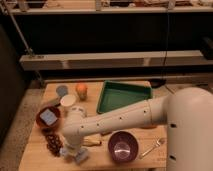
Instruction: Place towel in table surface
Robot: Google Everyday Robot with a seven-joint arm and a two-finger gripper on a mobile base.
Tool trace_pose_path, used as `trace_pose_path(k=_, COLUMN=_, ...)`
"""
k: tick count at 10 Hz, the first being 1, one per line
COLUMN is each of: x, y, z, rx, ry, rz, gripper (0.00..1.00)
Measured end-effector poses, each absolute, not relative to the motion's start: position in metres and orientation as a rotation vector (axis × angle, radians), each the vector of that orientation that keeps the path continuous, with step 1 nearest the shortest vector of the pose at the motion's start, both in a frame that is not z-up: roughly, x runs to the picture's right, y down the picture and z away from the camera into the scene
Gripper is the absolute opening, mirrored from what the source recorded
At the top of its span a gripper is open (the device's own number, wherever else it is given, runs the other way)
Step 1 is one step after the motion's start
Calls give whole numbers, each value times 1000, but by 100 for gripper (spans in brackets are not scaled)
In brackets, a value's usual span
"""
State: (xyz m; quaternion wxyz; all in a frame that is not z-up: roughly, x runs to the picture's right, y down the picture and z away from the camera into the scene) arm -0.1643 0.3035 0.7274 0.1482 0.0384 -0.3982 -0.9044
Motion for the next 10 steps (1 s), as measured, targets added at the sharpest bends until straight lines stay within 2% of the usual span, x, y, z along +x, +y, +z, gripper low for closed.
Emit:
trace_pose_path(k=1, x=-164, y=304, z=728, rx=103, ry=-1152, rz=-2597, gripper=80)
trace_pose_path(k=4, x=-163, y=302, z=729, rx=96, ry=-1162, rz=-2576, gripper=80)
trace_pose_path(k=8, x=-170, y=292, z=716, rx=157, ry=-1164, rz=-2545, gripper=80)
trace_pose_path(k=10, x=-169, y=269, z=711, rx=173, ry=-1133, rz=-2416, gripper=80)
